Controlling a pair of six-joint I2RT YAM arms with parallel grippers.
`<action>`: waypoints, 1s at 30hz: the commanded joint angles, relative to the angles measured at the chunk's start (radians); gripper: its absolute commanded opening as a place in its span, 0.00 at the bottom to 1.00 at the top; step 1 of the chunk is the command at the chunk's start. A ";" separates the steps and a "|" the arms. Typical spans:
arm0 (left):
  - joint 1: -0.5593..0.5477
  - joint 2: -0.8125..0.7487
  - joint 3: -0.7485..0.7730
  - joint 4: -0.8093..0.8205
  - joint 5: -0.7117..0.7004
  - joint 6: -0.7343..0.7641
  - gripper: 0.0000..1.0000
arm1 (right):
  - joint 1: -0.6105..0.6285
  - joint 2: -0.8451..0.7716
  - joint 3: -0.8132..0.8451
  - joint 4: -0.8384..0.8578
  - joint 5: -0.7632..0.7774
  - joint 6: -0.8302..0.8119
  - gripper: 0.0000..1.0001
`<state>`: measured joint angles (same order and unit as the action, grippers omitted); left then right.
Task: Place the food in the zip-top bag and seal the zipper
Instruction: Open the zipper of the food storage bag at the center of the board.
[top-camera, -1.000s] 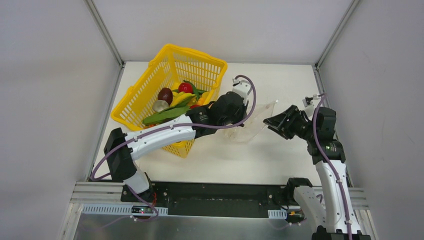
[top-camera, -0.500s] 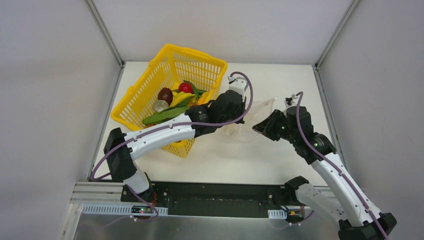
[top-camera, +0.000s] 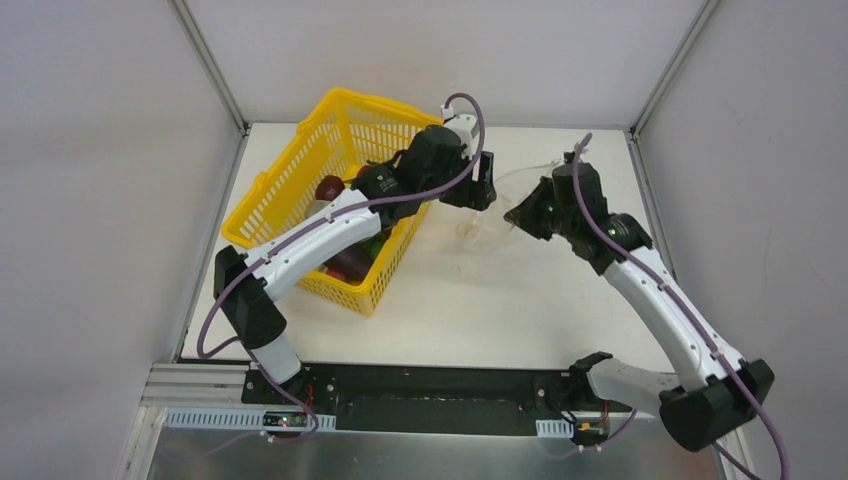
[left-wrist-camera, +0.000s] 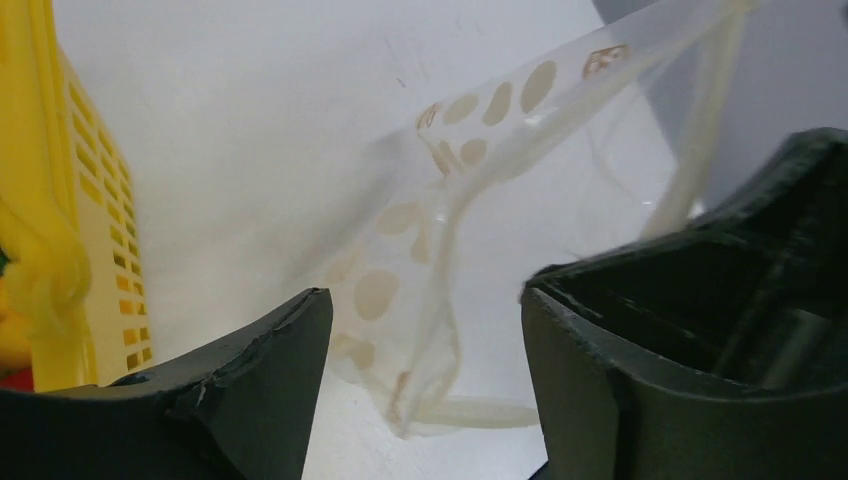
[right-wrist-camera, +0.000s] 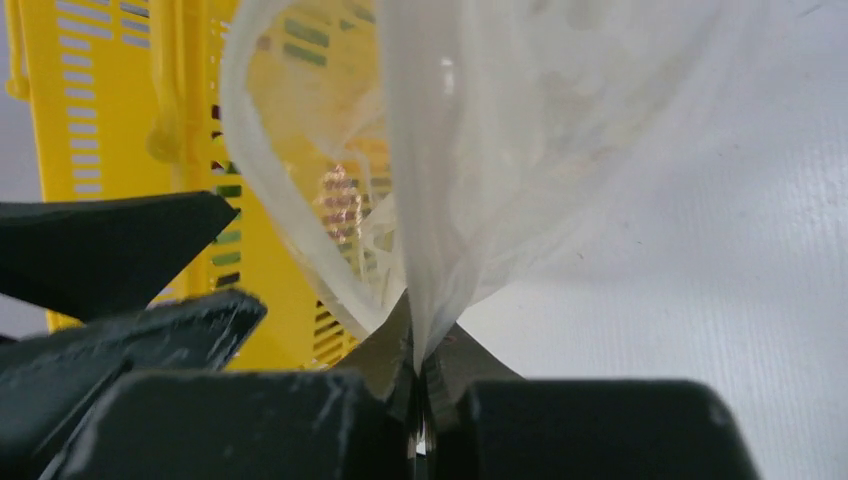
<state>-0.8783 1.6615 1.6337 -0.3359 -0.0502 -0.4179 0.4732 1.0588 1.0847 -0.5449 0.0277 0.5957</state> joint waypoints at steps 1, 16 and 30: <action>0.021 0.028 0.164 -0.179 0.182 -0.036 0.71 | -0.011 0.164 0.168 -0.105 -0.097 0.071 0.00; 0.016 -0.334 -0.217 -0.169 0.139 0.029 0.77 | -0.014 0.104 0.117 -0.056 -0.288 -0.002 0.00; 0.010 -0.421 -0.316 -0.160 0.183 -0.003 0.75 | -0.012 0.002 0.051 -0.022 -0.290 0.042 0.00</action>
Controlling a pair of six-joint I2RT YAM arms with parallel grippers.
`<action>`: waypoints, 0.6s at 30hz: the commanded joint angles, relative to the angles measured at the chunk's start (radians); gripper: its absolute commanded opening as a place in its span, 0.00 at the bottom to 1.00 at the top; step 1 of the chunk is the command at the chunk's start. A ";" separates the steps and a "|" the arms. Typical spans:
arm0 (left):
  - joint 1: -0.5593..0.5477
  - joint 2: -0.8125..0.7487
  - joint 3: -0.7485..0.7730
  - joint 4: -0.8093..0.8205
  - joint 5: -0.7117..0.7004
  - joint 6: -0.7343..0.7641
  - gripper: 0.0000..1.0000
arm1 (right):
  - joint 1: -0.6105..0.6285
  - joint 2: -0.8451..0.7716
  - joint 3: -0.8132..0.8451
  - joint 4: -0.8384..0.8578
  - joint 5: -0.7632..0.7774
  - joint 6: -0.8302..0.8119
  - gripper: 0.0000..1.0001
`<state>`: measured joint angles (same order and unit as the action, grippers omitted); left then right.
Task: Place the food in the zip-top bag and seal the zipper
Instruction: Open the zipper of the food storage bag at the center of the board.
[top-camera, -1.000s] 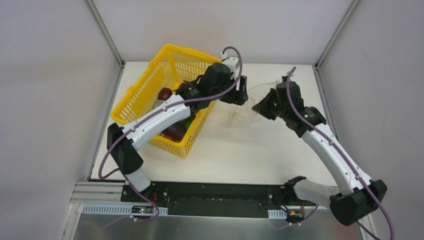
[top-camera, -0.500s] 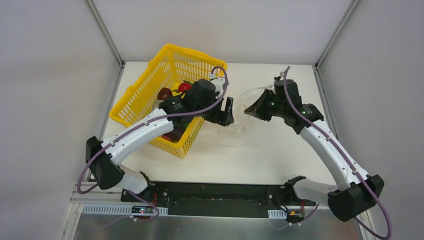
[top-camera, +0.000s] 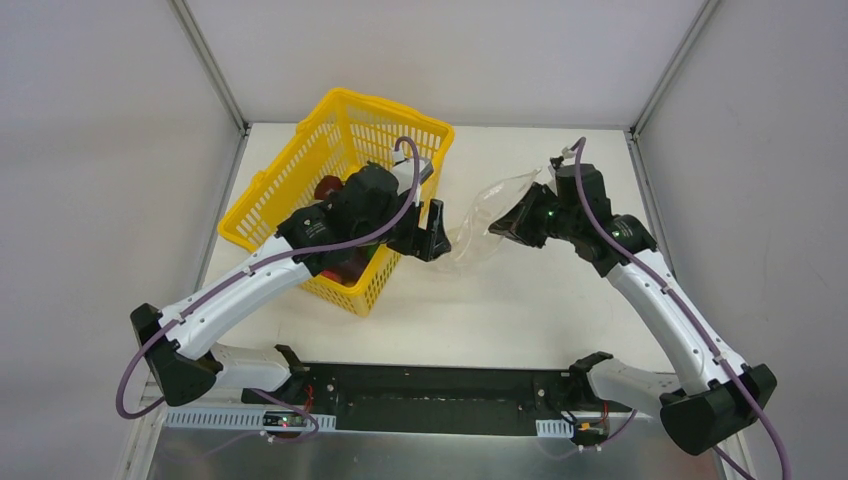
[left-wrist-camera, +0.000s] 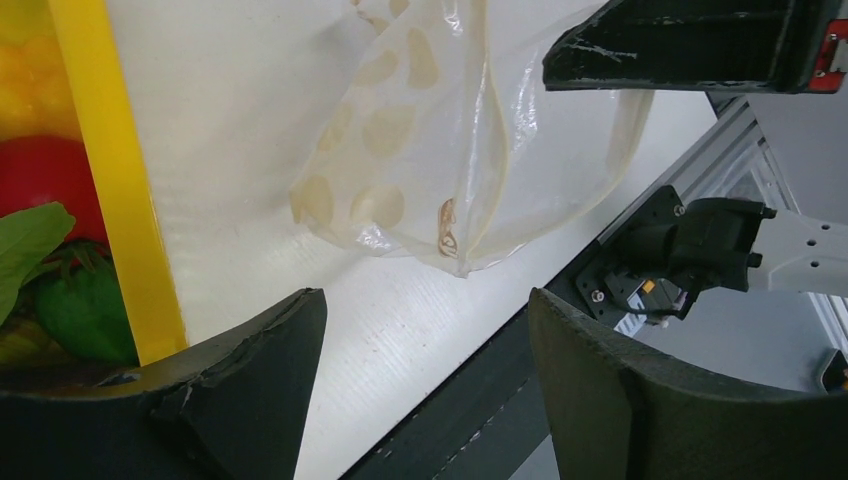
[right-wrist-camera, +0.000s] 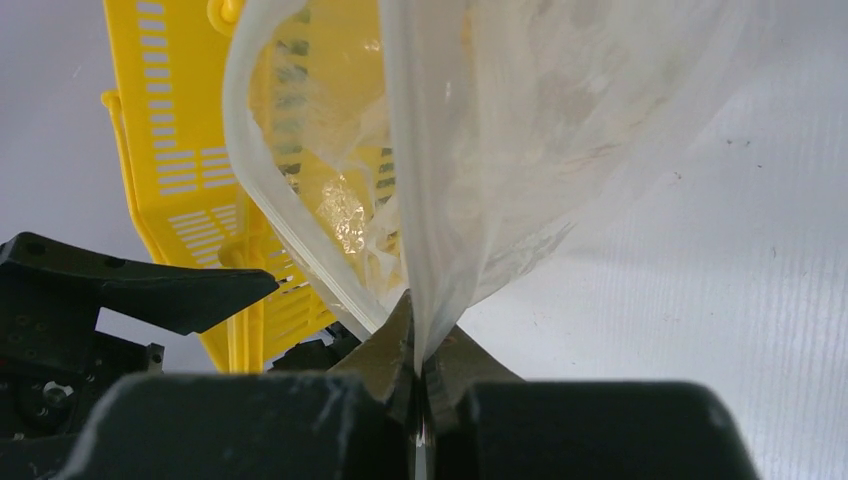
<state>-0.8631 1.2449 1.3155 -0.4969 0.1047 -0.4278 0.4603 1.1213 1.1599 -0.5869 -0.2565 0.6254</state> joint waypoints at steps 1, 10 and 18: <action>-0.012 -0.003 0.003 0.010 0.029 0.017 0.75 | 0.001 -0.066 -0.028 0.015 -0.001 0.011 0.00; -0.165 0.061 0.070 0.065 -0.152 0.003 0.71 | 0.003 -0.153 -0.079 0.017 0.075 0.038 0.00; -0.227 0.113 0.039 0.146 -0.293 0.016 0.55 | 0.002 -0.141 -0.109 0.060 0.037 0.049 0.00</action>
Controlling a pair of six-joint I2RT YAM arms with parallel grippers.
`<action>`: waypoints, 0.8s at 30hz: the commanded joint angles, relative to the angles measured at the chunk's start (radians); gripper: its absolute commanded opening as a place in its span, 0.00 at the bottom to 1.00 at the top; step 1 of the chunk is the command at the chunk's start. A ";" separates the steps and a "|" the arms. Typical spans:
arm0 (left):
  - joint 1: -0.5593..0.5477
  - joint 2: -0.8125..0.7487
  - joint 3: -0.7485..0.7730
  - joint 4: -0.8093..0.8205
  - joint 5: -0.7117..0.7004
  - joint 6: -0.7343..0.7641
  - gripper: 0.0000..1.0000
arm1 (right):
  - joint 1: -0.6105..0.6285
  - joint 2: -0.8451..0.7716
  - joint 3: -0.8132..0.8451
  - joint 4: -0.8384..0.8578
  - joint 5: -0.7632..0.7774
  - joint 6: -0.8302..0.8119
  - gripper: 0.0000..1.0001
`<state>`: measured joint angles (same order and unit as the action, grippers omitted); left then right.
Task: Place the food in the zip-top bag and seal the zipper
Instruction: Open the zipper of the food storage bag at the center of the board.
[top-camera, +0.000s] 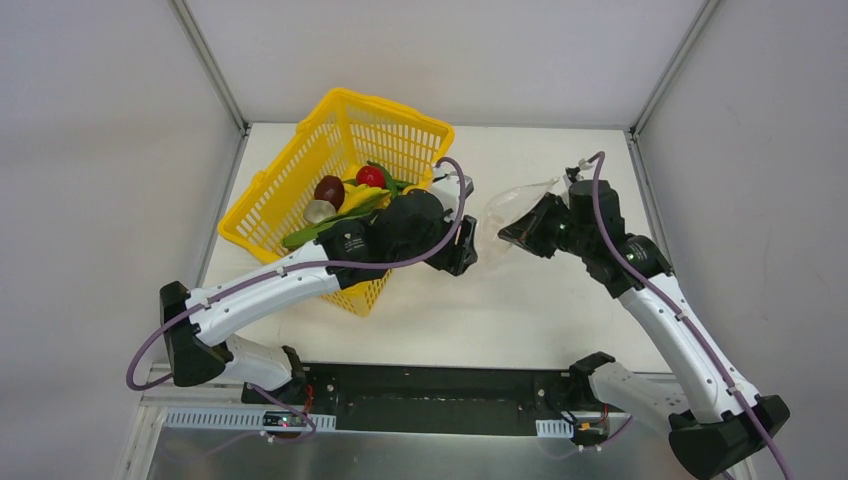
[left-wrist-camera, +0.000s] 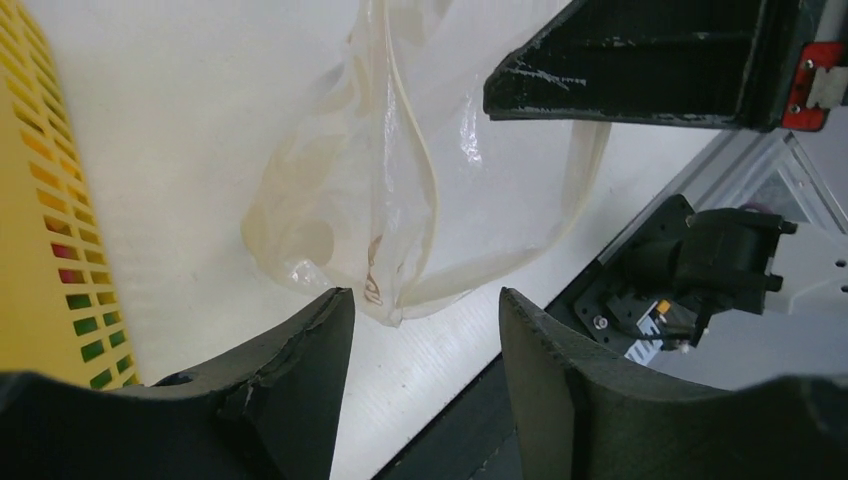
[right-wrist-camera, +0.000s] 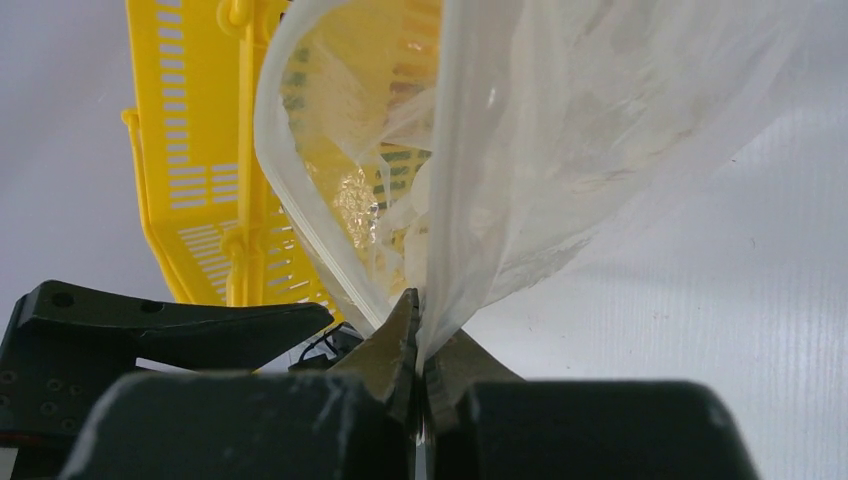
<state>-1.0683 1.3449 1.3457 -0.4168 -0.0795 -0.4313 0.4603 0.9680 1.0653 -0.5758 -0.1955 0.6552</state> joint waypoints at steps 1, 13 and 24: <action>-0.022 0.017 0.012 0.068 -0.115 0.040 0.54 | 0.002 0.016 -0.020 0.056 -0.032 0.022 0.00; -0.045 0.127 0.060 0.070 -0.088 0.138 0.47 | 0.002 0.071 -0.013 0.109 -0.109 -0.004 0.00; -0.042 0.233 0.114 -0.025 -0.319 0.071 0.28 | 0.002 0.030 -0.064 0.131 -0.141 -0.008 0.00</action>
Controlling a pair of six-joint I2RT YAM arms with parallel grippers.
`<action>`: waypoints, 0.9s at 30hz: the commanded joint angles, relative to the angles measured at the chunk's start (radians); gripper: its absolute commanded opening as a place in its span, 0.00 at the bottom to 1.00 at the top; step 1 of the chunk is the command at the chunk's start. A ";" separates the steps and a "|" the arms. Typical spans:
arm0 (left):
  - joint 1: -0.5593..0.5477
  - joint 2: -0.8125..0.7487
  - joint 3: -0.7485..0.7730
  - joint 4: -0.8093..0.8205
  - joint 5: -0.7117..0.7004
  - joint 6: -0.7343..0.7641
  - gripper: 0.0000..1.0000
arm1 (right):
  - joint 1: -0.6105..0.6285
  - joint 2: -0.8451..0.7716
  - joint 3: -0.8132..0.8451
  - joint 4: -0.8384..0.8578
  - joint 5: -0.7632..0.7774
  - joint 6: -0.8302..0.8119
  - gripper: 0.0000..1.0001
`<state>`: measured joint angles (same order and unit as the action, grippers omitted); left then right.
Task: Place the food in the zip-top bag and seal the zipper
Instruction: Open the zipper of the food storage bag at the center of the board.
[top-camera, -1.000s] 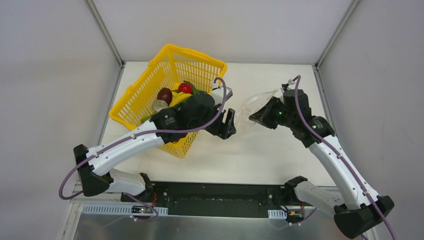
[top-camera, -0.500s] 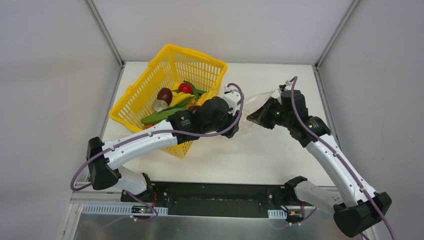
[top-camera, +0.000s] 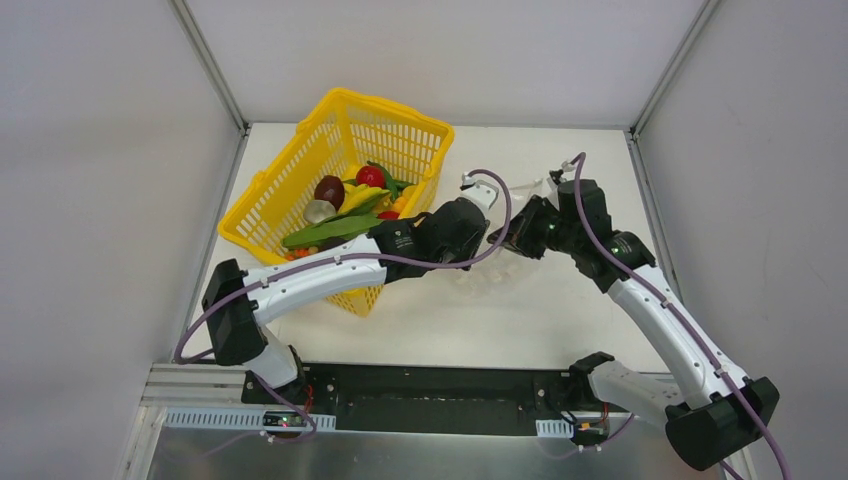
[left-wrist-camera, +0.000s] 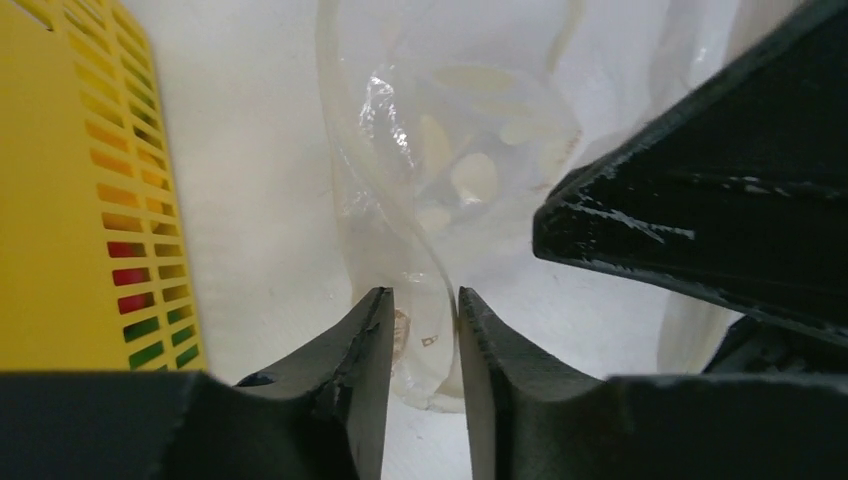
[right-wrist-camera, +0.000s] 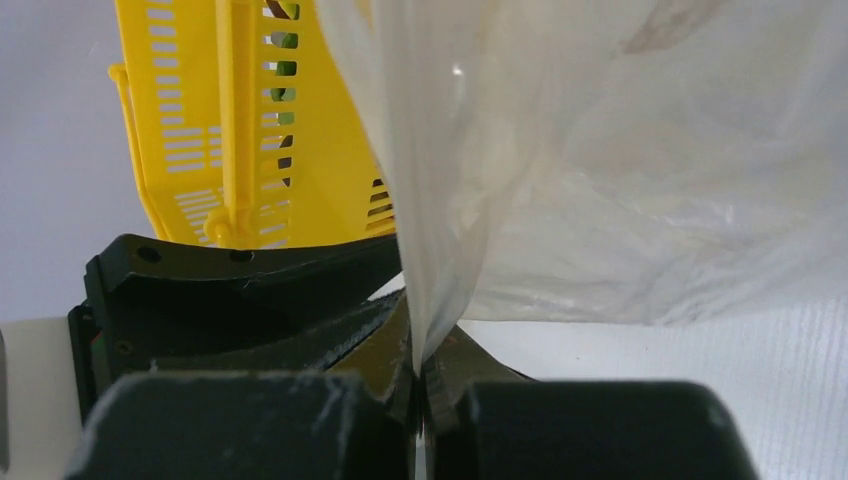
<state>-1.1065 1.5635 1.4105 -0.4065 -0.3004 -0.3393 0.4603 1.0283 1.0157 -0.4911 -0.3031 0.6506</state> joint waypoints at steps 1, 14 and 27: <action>-0.004 0.015 0.052 -0.038 -0.099 -0.016 0.22 | 0.002 -0.032 -0.017 0.046 -0.028 -0.003 0.00; 0.116 -0.101 0.019 -0.070 0.183 -0.019 0.00 | 0.001 0.014 0.065 -0.230 0.118 -0.291 0.00; 0.168 -0.106 0.080 -0.100 0.541 -0.058 0.00 | 0.001 -0.002 0.141 -0.320 0.108 -0.325 0.00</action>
<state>-0.9371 1.4624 1.4471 -0.4873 0.1291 -0.3603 0.4606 1.0473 1.0676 -0.7788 -0.2287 0.3405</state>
